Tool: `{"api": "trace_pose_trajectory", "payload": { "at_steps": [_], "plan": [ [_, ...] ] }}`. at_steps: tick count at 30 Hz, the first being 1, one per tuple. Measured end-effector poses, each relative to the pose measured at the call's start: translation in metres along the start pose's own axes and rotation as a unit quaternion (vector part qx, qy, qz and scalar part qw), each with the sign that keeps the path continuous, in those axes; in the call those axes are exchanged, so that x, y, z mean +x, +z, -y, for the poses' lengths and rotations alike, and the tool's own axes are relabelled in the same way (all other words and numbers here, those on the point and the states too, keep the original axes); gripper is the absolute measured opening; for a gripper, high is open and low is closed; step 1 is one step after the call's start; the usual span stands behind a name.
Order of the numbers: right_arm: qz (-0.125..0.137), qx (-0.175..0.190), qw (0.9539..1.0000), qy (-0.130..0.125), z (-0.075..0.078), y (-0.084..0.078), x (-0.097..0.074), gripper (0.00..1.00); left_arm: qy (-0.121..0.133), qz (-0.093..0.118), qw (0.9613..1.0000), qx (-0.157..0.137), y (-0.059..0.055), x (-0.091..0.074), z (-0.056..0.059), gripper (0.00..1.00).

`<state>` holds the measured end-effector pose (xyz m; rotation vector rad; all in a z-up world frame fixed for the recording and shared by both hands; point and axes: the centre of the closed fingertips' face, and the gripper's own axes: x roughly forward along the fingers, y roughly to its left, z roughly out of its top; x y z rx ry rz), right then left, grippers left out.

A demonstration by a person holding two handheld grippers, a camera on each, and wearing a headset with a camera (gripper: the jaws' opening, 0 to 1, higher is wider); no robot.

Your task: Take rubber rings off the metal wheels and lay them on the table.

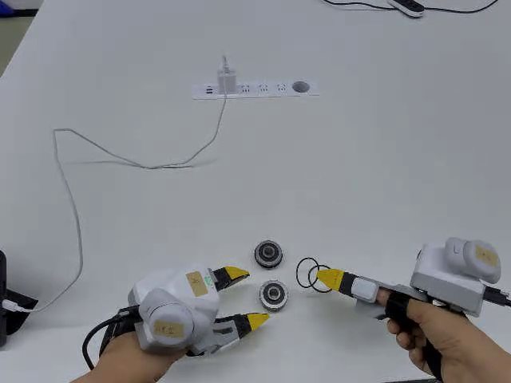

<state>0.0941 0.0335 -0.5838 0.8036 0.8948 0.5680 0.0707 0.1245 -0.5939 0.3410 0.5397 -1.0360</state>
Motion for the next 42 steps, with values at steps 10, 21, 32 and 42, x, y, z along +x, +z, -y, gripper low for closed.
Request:
{"api": "trace_pose_trajectory", "payload": {
  "at_steps": [10,21,32,42],
  "plan": [
    [0.006,0.000,0.9994,-0.033,0.020,-0.001,-0.002,0.02,0.004,0.002,1.0000,-0.006,-0.001,-0.001,-0.002,0.42],
    [0.010,-0.018,0.9979,-0.061,0.032,0.001,-0.005,0.03,0.010,0.000,0.9999,-0.014,-0.006,-0.002,-0.006,0.43],
    [-0.014,-0.092,0.9913,-0.094,0.036,-0.002,-0.005,0.08,0.009,-0.001,0.9998,-0.015,-0.006,-0.001,-0.006,0.42],
    [-0.019,-0.135,0.9847,-0.108,0.037,-0.001,-0.007,0.11,0.010,0.002,0.9998,-0.016,-0.006,-0.002,-0.006,0.42]
  ]
}}
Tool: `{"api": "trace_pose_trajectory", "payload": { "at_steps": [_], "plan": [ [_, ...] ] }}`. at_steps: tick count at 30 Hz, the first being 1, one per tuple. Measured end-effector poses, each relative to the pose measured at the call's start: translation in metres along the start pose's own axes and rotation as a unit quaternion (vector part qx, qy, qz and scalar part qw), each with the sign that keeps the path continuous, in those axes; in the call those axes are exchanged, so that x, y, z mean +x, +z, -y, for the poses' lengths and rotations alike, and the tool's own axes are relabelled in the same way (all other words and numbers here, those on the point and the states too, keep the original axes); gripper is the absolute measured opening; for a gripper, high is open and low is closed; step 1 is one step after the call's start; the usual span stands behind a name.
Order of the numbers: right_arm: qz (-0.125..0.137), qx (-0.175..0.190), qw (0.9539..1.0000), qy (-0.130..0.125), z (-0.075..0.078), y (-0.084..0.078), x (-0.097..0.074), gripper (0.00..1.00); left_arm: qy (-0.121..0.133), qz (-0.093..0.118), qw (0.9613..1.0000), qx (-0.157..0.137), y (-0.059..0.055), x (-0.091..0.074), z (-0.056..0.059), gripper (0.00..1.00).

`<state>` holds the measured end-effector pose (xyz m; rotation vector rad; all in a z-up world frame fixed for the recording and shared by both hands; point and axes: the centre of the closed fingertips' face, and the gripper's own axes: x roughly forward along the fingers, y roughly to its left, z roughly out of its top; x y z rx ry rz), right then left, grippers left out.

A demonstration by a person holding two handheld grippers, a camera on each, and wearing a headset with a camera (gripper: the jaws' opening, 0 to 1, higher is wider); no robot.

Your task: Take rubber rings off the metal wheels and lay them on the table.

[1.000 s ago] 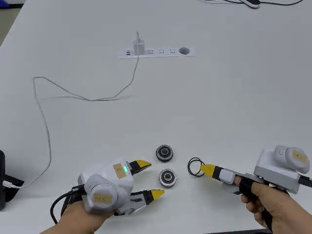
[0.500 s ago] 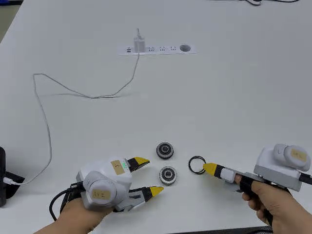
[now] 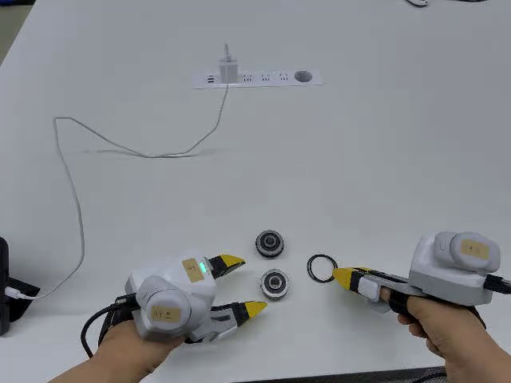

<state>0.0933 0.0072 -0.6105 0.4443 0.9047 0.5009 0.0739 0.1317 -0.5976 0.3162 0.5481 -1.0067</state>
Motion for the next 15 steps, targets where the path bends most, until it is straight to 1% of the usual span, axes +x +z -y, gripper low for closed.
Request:
{"api": "trace_pose_trajectory", "payload": {
  "at_steps": [2,8,15],
  "plan": [
    [0.001,0.003,1.0000,0.004,0.000,0.000,0.001,0.11,0.001,-0.001,1.0000,0.000,-0.001,0.000,0.000,0.42],
    [0.001,0.017,0.9996,0.022,-0.012,-0.002,0.004,0.11,0.012,0.005,0.9998,-0.013,0.003,0.000,-0.007,0.41],
    [-0.003,0.012,0.9992,0.039,-0.027,0.000,0.013,0.11,0.027,0.013,0.9993,-0.021,0.013,0.003,-0.019,0.38]
  ]
}}
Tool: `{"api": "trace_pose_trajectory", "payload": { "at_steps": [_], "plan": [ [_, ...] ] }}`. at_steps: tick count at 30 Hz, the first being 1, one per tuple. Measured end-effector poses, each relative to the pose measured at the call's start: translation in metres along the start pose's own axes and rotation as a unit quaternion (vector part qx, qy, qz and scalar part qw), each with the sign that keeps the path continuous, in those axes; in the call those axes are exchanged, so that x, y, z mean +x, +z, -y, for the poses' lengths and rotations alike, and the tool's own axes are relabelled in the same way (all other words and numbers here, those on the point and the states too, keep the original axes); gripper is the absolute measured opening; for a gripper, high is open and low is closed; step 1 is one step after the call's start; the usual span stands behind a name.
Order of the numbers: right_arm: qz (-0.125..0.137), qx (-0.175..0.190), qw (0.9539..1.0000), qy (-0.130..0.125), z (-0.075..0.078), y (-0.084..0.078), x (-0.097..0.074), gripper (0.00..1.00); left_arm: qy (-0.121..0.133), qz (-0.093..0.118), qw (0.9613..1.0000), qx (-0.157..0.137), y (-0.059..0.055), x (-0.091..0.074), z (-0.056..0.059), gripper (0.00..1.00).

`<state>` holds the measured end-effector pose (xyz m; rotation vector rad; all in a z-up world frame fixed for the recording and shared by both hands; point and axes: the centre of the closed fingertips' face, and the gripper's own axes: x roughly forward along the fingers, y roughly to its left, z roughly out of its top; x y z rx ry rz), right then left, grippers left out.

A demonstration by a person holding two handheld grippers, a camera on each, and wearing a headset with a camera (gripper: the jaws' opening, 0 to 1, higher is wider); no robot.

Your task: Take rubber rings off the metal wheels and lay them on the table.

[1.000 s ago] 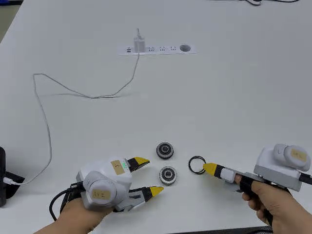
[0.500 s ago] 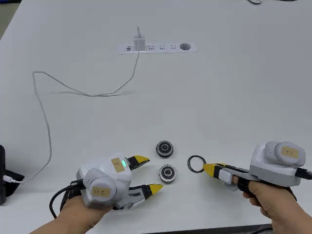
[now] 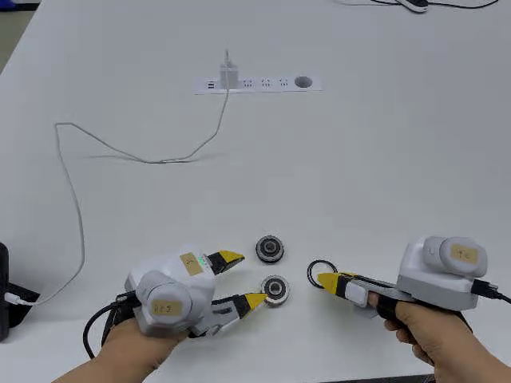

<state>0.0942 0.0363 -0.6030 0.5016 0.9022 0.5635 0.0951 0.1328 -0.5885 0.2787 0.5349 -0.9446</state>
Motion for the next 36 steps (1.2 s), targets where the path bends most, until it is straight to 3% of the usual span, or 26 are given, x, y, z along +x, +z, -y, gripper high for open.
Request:
{"api": "trace_pose_trajectory", "payload": {
  "at_steps": [8,14,27,36],
  "plan": [
    [-0.007,-0.007,0.9998,0.017,-0.013,0.003,0.010,0.11,0.014,0.003,0.9999,0.002,0.012,0.011,-0.014,0.33],
    [-0.008,-0.009,0.9996,0.024,-0.019,0.006,0.016,0.11,0.014,0.000,0.9999,0.008,0.018,0.019,-0.016,0.31],
    [-0.006,-0.007,0.9994,0.033,-0.025,0.013,0.024,0.10,0.013,-0.011,0.9996,0.021,0.024,0.031,-0.022,0.24],
    [-0.005,-0.004,0.9994,0.033,-0.023,0.013,0.025,0.10,0.007,-0.026,0.9992,0.030,0.022,0.038,-0.022,0.20]
  ]
}}
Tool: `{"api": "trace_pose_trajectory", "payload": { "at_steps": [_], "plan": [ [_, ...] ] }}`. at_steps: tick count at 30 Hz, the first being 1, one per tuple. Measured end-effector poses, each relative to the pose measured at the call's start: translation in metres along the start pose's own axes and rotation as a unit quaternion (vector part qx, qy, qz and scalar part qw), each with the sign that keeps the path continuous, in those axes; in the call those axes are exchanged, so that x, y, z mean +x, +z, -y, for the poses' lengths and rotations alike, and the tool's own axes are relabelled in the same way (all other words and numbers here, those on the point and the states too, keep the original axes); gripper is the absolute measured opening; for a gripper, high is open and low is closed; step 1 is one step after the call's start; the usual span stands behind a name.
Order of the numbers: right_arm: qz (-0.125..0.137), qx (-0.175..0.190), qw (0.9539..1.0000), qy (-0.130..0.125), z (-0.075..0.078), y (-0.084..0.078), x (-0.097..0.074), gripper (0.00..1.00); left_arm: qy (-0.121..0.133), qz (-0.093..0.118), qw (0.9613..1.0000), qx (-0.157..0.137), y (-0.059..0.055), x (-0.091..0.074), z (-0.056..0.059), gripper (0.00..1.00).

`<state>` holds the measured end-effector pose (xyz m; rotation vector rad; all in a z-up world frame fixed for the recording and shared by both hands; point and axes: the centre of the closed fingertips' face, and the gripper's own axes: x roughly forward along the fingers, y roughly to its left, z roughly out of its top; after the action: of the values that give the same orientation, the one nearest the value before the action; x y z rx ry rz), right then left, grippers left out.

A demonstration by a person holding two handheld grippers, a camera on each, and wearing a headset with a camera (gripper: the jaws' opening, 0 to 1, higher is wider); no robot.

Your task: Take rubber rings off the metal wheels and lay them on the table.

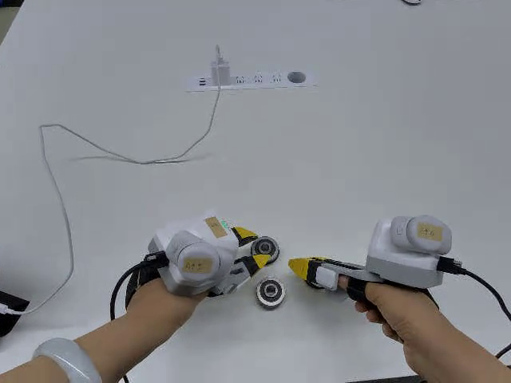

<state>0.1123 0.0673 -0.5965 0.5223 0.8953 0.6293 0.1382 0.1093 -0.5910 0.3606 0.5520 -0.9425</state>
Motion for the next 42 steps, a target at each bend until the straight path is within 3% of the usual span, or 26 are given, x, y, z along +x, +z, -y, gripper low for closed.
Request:
{"api": "trace_pose_trajectory", "payload": {
  "at_steps": [21,33,42],
  "plan": [
    [0.005,0.009,0.9999,0.003,0.003,0.004,0.005,0.10,-0.013,-0.020,0.9997,0.011,-0.005,0.011,0.001,0.15],
    [0.011,0.034,0.9993,0.014,0.001,0.008,0.012,0.10,-0.021,-0.020,0.9996,0.007,-0.008,0.012,0.002,0.14],
    [-0.003,0.067,0.9975,0.024,0.002,0.007,0.023,0.13,-0.021,-0.017,0.9996,0.008,-0.008,0.011,0.002,0.14]
  ]
}}
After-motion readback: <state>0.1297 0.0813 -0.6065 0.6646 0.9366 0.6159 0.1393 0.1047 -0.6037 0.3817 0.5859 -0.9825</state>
